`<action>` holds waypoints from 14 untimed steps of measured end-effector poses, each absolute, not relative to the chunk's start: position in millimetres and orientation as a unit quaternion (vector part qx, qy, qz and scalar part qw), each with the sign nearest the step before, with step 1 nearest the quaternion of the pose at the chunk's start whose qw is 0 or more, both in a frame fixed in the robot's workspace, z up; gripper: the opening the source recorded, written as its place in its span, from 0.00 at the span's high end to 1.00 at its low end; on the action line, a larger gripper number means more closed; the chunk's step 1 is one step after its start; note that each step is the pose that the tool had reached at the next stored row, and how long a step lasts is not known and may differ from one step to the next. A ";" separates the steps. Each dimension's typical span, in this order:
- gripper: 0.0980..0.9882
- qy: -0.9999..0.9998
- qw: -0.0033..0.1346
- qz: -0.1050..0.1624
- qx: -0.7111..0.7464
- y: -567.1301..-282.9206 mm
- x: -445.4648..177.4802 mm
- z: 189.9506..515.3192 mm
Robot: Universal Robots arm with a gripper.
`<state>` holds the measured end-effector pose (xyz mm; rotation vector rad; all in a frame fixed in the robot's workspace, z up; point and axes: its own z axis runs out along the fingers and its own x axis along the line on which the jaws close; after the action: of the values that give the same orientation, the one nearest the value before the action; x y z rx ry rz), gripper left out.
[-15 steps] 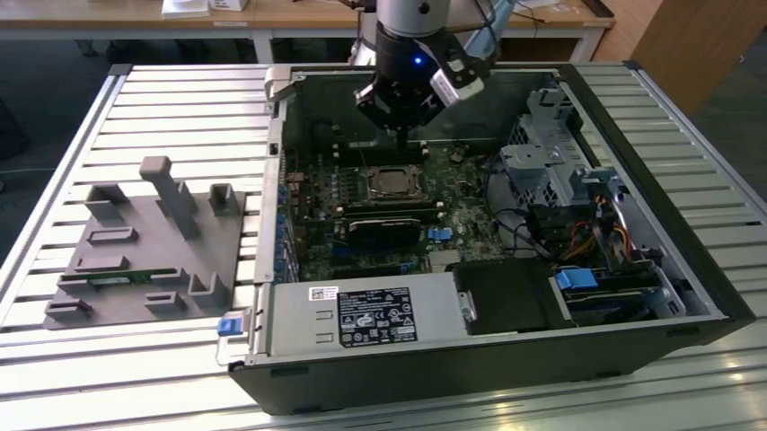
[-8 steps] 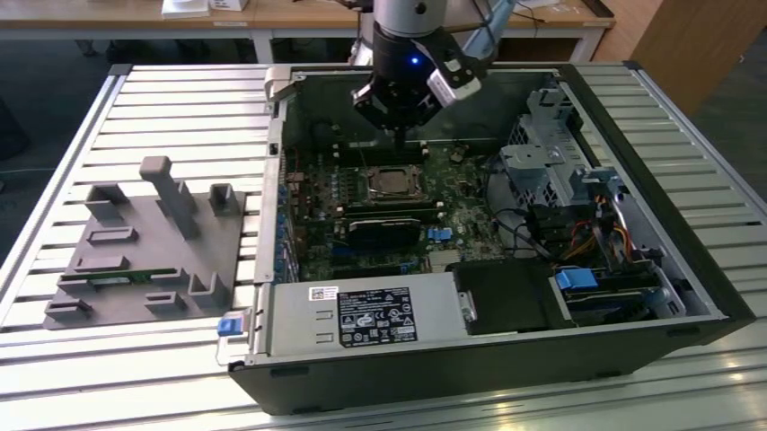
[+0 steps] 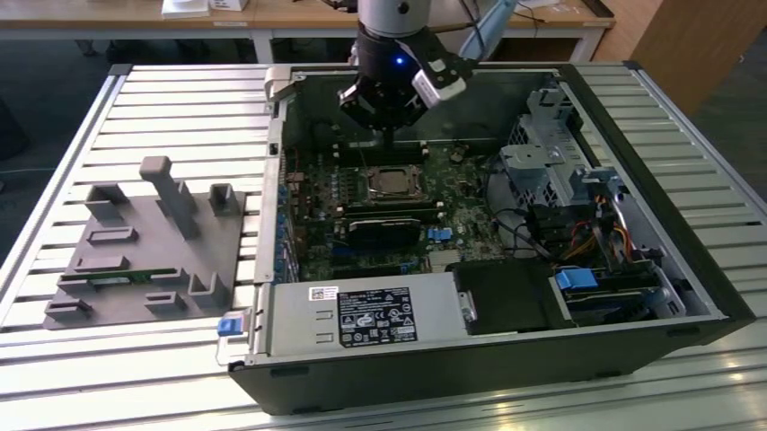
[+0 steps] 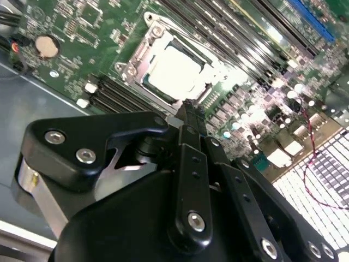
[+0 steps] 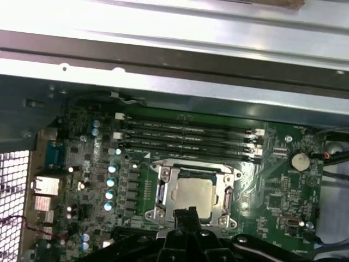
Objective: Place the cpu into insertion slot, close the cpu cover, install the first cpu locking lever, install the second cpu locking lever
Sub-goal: 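Install the first cpu locking lever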
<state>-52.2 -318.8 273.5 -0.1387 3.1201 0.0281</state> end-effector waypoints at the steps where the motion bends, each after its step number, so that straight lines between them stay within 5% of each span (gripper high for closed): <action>1: 0.99 0.999 0.009 0.009 -0.043 -318.7 -53.6 273.5; 14: 0.99 1.000 0.009 0.009 -0.021 -318.2 -80.1 268.6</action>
<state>-80.1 -318.2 268.6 -0.0651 3.1220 0.0275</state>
